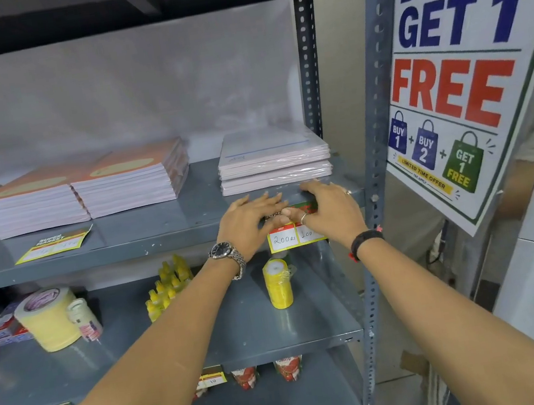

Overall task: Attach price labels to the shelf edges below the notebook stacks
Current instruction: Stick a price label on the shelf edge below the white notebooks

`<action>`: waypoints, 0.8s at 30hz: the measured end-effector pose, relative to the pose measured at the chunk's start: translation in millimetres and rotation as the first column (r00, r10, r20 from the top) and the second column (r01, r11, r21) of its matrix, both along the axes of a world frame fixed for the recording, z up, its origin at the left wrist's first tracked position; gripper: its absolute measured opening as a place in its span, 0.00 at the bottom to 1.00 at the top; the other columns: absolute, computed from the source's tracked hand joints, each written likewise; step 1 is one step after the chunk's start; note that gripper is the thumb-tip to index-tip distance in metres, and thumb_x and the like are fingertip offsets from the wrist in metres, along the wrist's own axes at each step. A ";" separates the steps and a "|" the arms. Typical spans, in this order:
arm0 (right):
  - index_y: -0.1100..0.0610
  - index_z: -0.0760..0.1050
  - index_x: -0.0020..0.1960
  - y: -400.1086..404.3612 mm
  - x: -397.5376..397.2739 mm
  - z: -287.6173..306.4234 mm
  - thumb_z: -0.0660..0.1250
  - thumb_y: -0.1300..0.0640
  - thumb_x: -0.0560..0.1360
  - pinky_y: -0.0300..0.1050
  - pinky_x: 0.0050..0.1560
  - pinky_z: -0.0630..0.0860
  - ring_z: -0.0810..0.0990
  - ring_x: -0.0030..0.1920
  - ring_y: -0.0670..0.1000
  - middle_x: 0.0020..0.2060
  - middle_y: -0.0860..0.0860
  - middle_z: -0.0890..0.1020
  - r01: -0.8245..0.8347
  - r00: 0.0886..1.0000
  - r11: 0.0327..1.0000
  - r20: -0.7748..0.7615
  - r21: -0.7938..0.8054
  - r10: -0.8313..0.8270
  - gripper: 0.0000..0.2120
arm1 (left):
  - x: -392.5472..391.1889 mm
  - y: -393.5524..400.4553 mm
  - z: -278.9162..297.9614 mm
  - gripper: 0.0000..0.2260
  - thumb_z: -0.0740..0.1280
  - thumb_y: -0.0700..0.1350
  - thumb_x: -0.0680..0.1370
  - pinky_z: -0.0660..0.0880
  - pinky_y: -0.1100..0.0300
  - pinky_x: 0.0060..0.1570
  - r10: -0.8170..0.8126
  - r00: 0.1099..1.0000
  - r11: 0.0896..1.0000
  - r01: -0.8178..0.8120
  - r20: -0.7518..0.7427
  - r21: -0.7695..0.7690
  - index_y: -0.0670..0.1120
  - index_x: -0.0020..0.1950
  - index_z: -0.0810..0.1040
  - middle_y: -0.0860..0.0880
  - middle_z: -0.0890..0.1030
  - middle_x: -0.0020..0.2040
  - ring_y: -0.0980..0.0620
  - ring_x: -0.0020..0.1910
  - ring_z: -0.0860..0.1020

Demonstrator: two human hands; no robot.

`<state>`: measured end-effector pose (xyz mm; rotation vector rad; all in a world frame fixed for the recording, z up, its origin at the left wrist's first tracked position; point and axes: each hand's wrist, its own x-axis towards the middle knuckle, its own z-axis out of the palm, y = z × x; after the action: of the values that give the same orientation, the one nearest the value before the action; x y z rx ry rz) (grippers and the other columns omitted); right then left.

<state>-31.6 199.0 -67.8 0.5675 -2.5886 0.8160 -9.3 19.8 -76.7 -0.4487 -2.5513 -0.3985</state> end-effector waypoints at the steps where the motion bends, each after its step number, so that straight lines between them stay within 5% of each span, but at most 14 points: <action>1: 0.55 0.72 0.63 -0.8 -0.5 -2.7 0.68 0.38 0.68 0.52 0.62 0.70 0.75 0.62 0.58 0.61 0.55 0.79 0.009 1.000 1.000 -0.027 -0.017 -0.010 0.30 | -1.7 -0.9 -0.6 0.17 0.60 0.55 0.77 0.60 0.53 0.70 -0.011 1.000 0.999 0.012 0.010 -0.039 0.54 0.64 0.74 0.53 0.73 0.67 0.55 0.70 0.66; 6: 0.57 0.75 0.61 -5.1 -6.2 -9.6 0.69 0.40 0.68 0.51 0.63 0.69 0.77 0.60 0.58 0.60 0.54 0.80 0.017 0.996 0.999 -0.090 -0.052 -0.022 0.28 | -7.6 -10.3 -3.2 0.23 0.49 0.55 0.76 0.65 0.53 0.68 -0.085 0.996 0.989 0.085 0.006 -0.118 0.52 0.66 0.72 0.50 0.73 0.68 0.51 0.67 0.70; 12: 0.55 0.72 0.65 -3.3 -13.6 -11.9 0.68 0.49 0.72 0.50 0.68 0.65 0.71 0.68 0.56 0.67 0.54 0.75 -0.008 0.999 1.000 -0.051 -0.029 0.007 0.24 | -15.8 -18.5 1.3 0.18 0.53 0.51 0.78 0.68 0.56 0.67 -0.161 0.986 0.977 0.166 0.047 -0.136 0.53 0.67 0.71 0.54 0.72 0.68 0.55 0.68 0.69; 16: 0.54 0.70 0.68 4.2 -15.9 -4.5 0.66 0.57 0.74 0.50 0.69 0.65 0.69 0.70 0.54 0.69 0.53 0.73 -0.053 0.999 0.998 -0.008 0.040 0.054 0.22 | -16.5 -20.3 7.4 0.15 0.61 0.48 0.78 0.71 0.59 0.62 -0.190 0.979 0.981 0.192 0.078 -0.024 0.55 0.64 0.74 0.56 0.74 0.65 0.62 0.64 0.68; 21: 0.55 0.68 0.70 17.2 -11.1 9.0 0.61 0.67 0.76 0.44 0.71 0.60 0.64 0.73 0.52 0.72 0.52 0.68 -0.149 0.986 0.984 0.083 0.096 0.142 0.23 | -10.7 -16.1 11.7 0.12 0.67 0.48 0.75 0.72 0.55 0.63 -0.170 0.977 0.972 0.145 0.127 0.184 0.52 0.59 0.79 0.53 0.79 0.61 0.59 0.63 0.73; 24: 0.55 0.65 0.71 24.5 -10.8 14.3 0.65 0.59 0.76 0.41 0.70 0.59 0.62 0.74 0.50 0.73 0.50 0.65 -0.212 0.968 0.968 0.167 0.136 0.188 0.25 | -5.1 -11.4 7.6 0.14 0.71 0.53 0.71 0.72 0.56 0.63 -0.083 0.993 0.962 0.057 0.085 0.266 0.53 0.55 0.81 0.54 0.82 0.57 0.61 0.60 0.75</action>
<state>-42.4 223.5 -53.5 0.8553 -2.7847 0.7534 -14.4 8.4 -69.1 -0.4293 -2.5294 -0.7918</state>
